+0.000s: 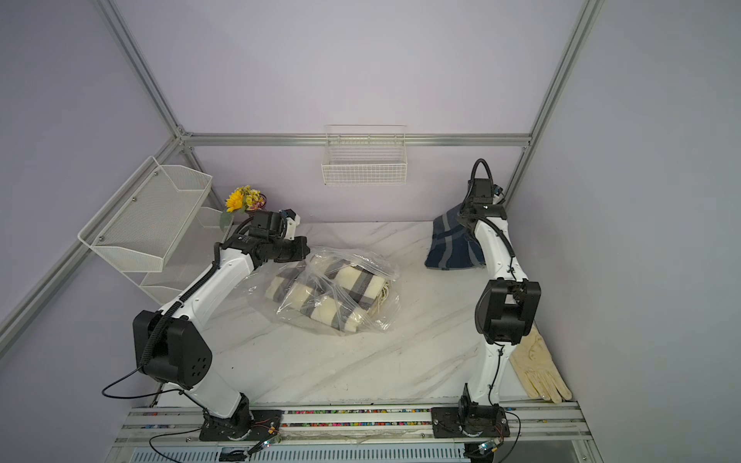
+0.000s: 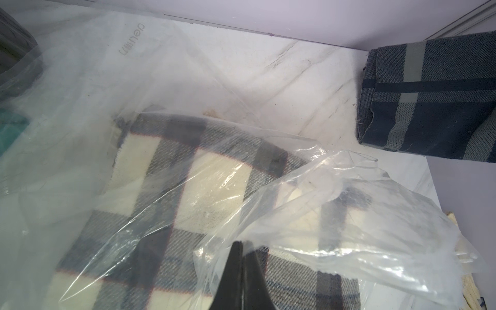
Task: Take the scarf out of the vacuum bag
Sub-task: Move the scarf to the corner of the board.
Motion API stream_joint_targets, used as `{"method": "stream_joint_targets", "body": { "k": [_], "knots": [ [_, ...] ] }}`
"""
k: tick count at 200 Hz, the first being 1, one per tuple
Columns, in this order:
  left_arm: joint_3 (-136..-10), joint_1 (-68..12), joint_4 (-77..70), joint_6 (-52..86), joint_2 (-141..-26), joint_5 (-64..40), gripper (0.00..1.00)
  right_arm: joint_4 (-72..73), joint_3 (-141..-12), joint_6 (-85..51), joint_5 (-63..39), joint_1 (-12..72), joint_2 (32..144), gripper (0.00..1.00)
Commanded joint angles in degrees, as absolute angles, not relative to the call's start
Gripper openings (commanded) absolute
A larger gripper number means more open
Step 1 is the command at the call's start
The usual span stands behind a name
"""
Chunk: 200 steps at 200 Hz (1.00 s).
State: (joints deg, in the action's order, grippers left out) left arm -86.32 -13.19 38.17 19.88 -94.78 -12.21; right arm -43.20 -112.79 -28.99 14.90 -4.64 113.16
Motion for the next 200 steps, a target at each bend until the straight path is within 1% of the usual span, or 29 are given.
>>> {"method": "stream_joint_targets", "body": {
  "k": [1, 47, 98, 151, 200],
  "knots": [
    [-86.75, -13.03, 35.07, 18.6, -94.75, -11.51, 0.0, -36.78, -112.56, -27.36, 16.79, -4.17, 111.82, 0.0],
    [-86.75, -13.2, 35.07, 18.46, -94.92, -11.29, 0.0, -31.29, -109.59, -26.36, 19.68, -3.73, 110.51, 0.0],
    [-87.12, -13.69, 35.07, 18.14, -95.48, -11.28, 0.0, -18.06, -101.33, -23.12, 25.52, -3.78, 109.07, 0.0],
    [-87.06, -14.66, 35.05, 17.58, -95.83, -11.7, 0.0, -11.83, -100.83, -20.43, 29.54, -4.26, 113.55, 0.0],
    [-86.84, -16.85, 34.38, 15.96, -94.69, -11.71, 0.0, -10.36, -100.99, -22.05, 29.37, -6.54, 117.64, 0.0]
  ]
}}
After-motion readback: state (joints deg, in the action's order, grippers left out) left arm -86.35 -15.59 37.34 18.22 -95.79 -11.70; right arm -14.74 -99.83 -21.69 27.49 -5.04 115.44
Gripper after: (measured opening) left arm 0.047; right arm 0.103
